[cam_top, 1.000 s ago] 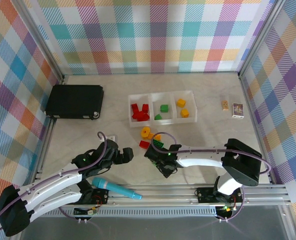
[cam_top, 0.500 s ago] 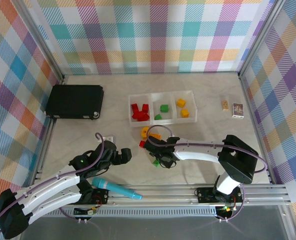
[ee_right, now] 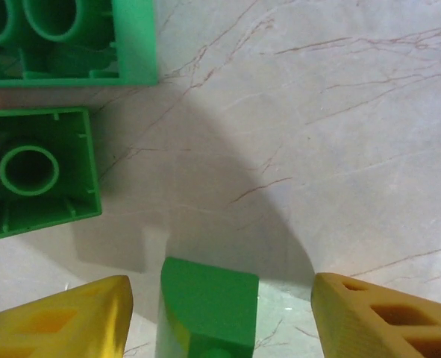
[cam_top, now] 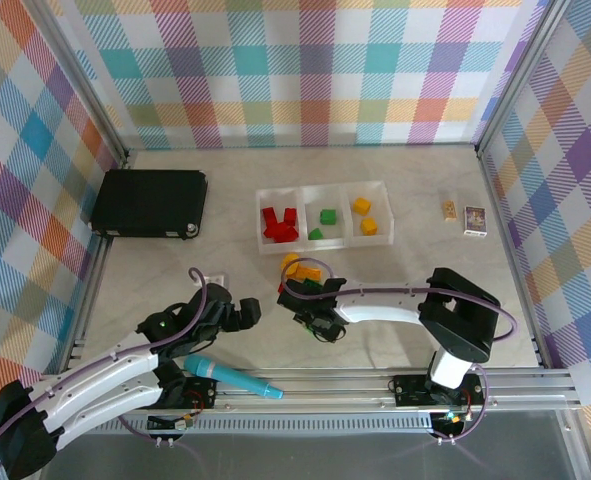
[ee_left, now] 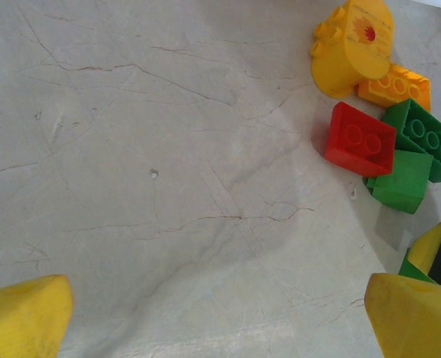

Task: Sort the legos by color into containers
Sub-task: Pick up the lego from the bottom-center of the table, then place the lego in the container.

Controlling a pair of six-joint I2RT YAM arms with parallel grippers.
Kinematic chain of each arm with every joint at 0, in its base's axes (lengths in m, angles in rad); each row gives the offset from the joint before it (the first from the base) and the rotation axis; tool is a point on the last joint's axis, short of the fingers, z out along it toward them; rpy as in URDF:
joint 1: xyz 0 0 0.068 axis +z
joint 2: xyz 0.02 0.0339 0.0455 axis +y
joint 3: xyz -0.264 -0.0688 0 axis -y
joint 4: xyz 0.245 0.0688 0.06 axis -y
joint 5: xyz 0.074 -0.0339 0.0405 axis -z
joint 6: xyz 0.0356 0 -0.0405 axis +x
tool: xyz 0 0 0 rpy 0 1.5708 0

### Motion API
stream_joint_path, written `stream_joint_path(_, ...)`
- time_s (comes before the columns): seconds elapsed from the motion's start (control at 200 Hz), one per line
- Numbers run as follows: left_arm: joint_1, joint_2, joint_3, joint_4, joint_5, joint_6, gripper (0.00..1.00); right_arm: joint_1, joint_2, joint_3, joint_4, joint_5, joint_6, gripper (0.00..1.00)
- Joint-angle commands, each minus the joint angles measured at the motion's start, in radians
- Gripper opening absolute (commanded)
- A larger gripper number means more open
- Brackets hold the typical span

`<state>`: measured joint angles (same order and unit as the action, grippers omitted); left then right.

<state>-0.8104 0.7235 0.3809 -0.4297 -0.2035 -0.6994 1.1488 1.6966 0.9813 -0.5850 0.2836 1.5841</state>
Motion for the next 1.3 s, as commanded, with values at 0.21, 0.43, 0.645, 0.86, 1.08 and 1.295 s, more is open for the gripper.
stream_joint_path(0.21,-0.013,-0.018,-0.017,-0.041,-0.037,-0.016,1.0,0.028,0.038,0.001,-0.022,0.043,0.016,0.45)
stream_joint_path(0.43,-0.012,-0.003,-0.002,-0.07,-0.065,-0.015,1.0,0.028,0.033,-0.008,-0.018,0.067,0.0,0.31)
stream_joint_path(0.645,-0.013,0.029,0.039,-0.082,-0.077,0.021,1.0,0.029,-0.065,-0.06,0.056,0.122,-0.101,0.28)
stream_joint_path(0.86,-0.012,0.066,0.07,-0.098,-0.086,0.044,1.0,0.019,-0.272,-0.101,0.058,0.248,-0.282,0.23)
stream_joint_path(1.08,-0.012,0.098,0.069,-0.073,-0.088,0.043,1.0,-0.181,-0.397,0.021,0.06,0.139,-0.66,0.23)
stream_joint_path(1.295,-0.012,0.146,0.082,-0.036,-0.056,0.042,1.0,-0.479,-0.304,0.239,0.047,-0.134,-0.944,0.22)
